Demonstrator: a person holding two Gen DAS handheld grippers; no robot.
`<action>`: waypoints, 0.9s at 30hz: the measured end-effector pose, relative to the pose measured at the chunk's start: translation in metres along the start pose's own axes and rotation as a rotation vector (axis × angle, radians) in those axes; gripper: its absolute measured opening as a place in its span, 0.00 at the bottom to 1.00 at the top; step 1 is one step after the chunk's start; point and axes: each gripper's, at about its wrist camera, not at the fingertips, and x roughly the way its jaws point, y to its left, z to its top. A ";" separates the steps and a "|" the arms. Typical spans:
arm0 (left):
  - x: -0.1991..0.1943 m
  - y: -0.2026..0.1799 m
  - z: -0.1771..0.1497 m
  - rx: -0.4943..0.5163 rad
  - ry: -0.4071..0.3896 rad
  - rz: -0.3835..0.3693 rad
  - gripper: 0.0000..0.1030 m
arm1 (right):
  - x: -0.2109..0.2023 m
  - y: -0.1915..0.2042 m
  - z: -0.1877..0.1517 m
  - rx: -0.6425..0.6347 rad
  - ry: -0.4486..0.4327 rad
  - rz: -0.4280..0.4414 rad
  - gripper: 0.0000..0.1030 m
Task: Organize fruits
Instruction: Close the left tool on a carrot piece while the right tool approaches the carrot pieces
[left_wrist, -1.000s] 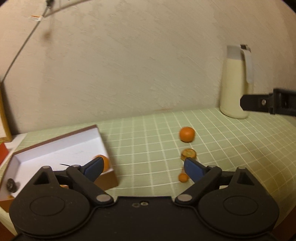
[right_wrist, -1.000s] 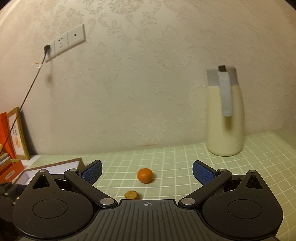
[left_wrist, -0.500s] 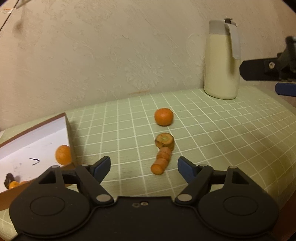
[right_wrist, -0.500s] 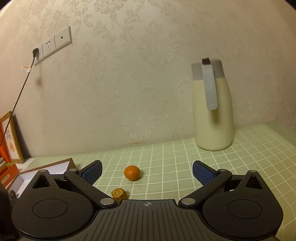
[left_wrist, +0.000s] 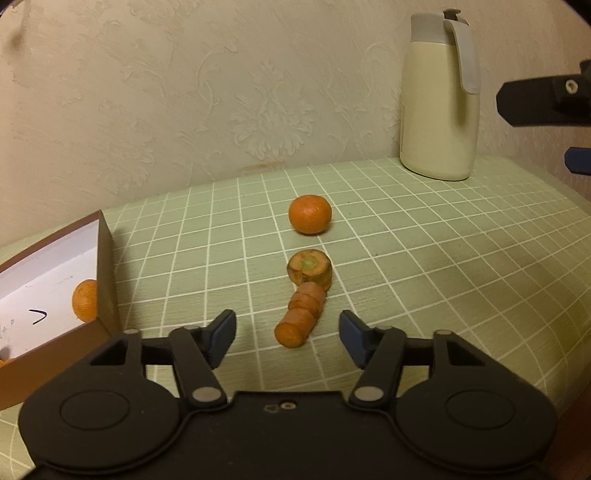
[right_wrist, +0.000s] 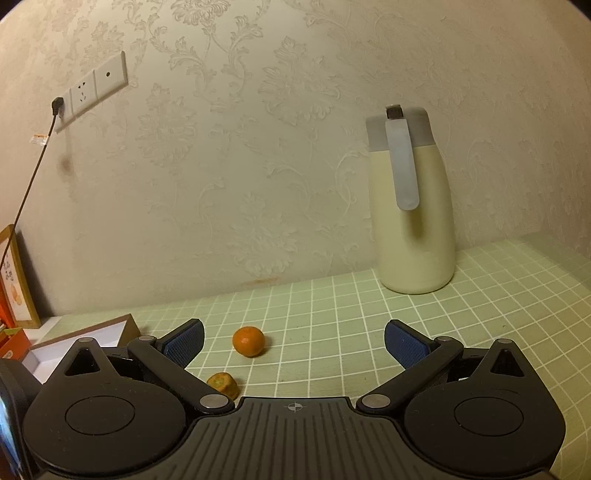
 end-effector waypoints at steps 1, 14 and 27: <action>0.001 0.000 0.000 -0.002 0.004 -0.004 0.43 | 0.001 0.000 0.000 0.000 0.001 0.000 1.00; 0.012 -0.006 -0.006 0.006 0.026 -0.012 0.15 | 0.011 0.003 -0.004 0.010 0.033 0.008 1.00; 0.008 0.003 -0.009 0.006 0.034 0.025 0.14 | 0.019 0.021 -0.010 -0.012 0.057 0.033 1.00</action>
